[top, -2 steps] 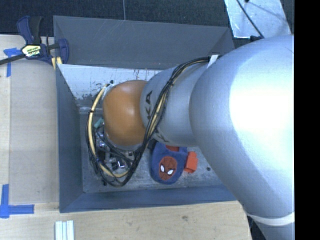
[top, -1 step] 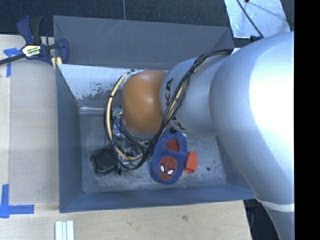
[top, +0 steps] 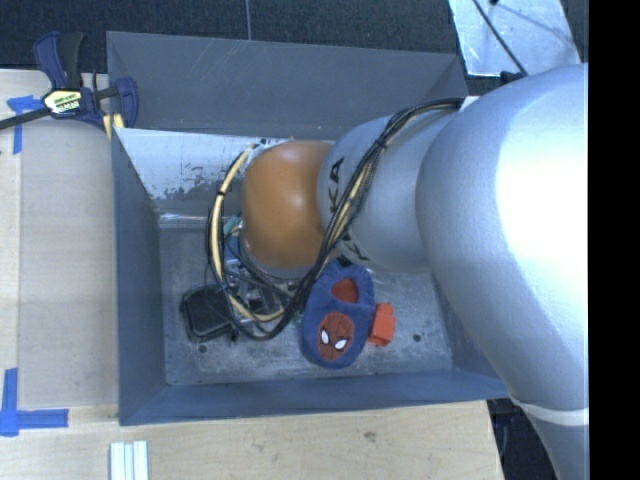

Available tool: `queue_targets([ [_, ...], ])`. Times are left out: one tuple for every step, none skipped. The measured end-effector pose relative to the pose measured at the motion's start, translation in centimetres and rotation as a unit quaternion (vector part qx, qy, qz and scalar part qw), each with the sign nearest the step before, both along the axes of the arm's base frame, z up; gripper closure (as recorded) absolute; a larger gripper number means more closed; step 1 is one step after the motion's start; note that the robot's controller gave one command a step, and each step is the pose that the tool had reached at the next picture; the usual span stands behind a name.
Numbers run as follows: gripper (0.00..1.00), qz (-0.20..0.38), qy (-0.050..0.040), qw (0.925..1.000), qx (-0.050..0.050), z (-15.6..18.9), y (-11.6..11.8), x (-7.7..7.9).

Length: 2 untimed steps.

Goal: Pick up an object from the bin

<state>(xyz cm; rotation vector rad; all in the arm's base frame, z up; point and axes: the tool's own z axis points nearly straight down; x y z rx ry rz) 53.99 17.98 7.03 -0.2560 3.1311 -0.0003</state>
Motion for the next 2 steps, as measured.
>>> queue_targets([
  [1.00, 0.009, -0.0023, 1.0000, 0.000, 15.4, 0.4, 2.0],
  [1.00, 0.213, -0.0014, 0.9770, 0.000, 21.2, 1.3, 4.0],
])
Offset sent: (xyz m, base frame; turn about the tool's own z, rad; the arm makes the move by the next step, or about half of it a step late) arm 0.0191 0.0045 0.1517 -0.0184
